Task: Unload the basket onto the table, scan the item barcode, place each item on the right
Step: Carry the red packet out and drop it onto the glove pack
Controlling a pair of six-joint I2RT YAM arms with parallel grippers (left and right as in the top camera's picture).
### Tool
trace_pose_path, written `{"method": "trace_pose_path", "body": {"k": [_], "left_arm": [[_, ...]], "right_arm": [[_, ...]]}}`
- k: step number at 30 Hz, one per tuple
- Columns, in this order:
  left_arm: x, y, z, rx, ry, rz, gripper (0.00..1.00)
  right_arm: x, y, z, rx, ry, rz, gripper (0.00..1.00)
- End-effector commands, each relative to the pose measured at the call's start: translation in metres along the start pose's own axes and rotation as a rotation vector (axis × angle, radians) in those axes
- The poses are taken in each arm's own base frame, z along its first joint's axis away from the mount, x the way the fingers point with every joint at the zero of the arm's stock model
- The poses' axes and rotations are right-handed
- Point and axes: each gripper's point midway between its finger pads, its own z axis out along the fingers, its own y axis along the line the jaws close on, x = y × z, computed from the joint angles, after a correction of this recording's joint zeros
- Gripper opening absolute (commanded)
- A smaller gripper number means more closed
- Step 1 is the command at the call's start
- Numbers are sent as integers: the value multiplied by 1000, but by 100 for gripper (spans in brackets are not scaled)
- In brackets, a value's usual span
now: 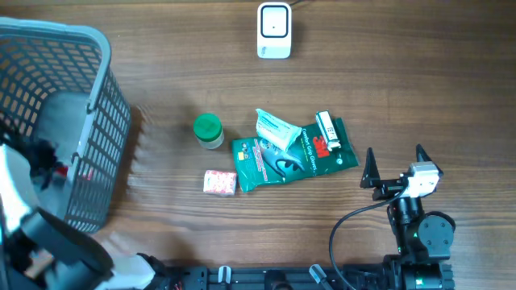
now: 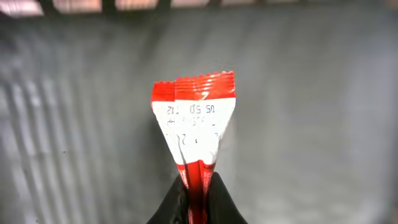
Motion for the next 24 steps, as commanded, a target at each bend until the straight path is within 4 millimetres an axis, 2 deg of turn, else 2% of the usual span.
{"method": "trace_pose_path", "body": {"k": [1,2,4,5,7,9,10,12,14,15,16,17,19,21,22,24], "left_arm": [[-14,-22,-45,144,-92,9,4],[-17,-27,-53,176,-112,9,4],[-26,-52,-84,339,-176,0,4],[-36,-62,-106,413,-238,-19,4],[-60,-74,-169,550,-431,-18,4],[-66,-79,-223,653,-548,-16,4],[-60,-85,-264,764,-607,23,4],[-41,-96,-305,917,-618,85,4],[6,-113,-344,1124,-520,192,4],[42,-128,-355,1225,-412,297,4],[66,-139,-358,1271,-333,356,4],[89,-149,-354,1287,-251,405,4],[150,-174,-341,1304,-109,618,4],[218,-196,-315,1249,66,773,4],[241,-203,-305,1225,123,817,4],[300,-217,-278,1171,227,974,4]], "right_arm": [[-1,-1,0,8,-7,-12,100],[-1,-1,0,8,-7,-12,100],[-1,-1,0,8,-7,-11,100],[-1,-1,0,8,-7,-12,100],[-1,-1,0,8,-7,-12,100],[-1,-1,0,8,-7,-12,100],[-1,-1,0,8,-7,-12,100],[-1,-1,0,8,-7,-12,100],[-1,-1,0,8,-7,-12,100],[-1,-1,0,8,-7,-12,100],[-1,-1,0,8,-7,-12,100],[-1,-1,0,8,-7,-12,100],[-1,-1,0,8,-7,-12,100],[-1,-1,0,8,-7,-12,100],[-1,-1,0,8,-7,-12,100],[-1,-1,0,8,-7,-12,100]]}}
